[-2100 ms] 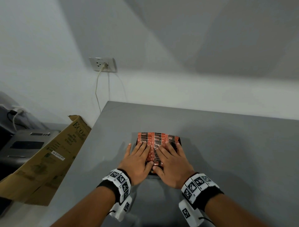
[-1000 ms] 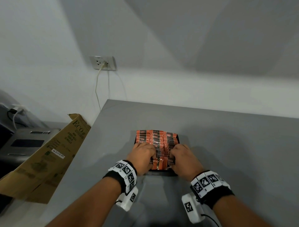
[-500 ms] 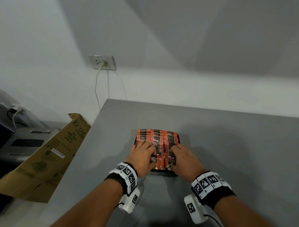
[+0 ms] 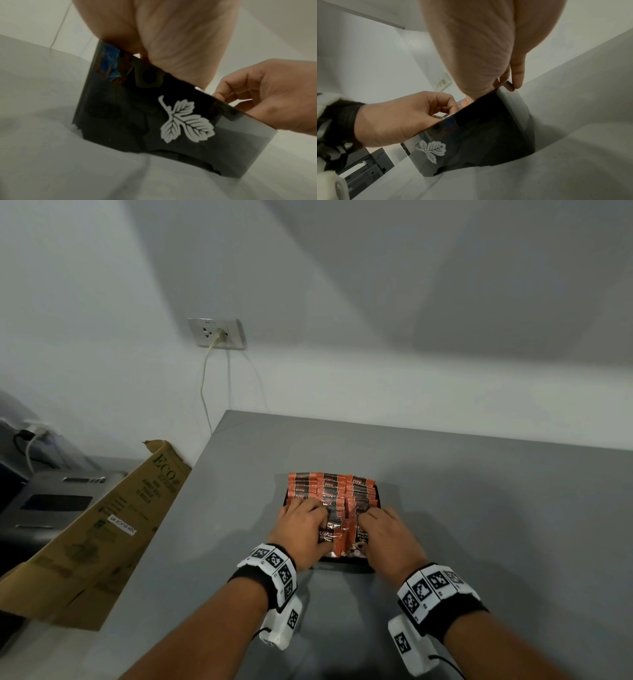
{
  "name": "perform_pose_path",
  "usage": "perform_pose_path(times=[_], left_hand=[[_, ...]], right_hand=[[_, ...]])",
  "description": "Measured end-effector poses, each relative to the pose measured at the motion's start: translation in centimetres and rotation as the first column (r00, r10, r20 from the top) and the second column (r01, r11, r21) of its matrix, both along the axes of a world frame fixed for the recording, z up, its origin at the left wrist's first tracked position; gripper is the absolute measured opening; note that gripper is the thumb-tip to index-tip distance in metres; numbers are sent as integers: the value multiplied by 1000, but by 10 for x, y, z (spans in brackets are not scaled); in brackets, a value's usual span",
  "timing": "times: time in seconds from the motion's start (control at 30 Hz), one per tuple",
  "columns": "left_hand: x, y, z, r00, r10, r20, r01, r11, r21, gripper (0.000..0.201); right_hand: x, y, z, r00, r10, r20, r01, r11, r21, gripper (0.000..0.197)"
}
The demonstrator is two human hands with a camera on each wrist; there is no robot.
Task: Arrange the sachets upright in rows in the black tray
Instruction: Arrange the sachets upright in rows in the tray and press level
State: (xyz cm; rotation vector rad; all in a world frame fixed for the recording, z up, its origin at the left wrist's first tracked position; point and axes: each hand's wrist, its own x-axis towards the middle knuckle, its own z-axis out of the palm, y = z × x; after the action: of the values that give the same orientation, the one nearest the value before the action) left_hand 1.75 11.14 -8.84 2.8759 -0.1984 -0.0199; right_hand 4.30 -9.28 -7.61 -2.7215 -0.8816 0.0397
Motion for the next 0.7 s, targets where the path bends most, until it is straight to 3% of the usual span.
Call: perform_pose_path(times=[0.47, 0.57, 0.7], left_hand=[[-8, 7, 4, 1000, -10, 17, 13, 983, -182, 40], [-17, 11, 5, 998, 20, 60, -5, 973, -231, 46], [-32, 17, 7, 999, 1, 46, 5, 992, -130, 58]], right_hand=[[-4, -8, -5, 1000, 25, 7, -25, 993, 117, 26], [-11, -7, -8, 996, -4, 86, -2, 998, 67, 32], [-18, -5, -12, 998, -18, 52, 21, 999, -41, 46]])
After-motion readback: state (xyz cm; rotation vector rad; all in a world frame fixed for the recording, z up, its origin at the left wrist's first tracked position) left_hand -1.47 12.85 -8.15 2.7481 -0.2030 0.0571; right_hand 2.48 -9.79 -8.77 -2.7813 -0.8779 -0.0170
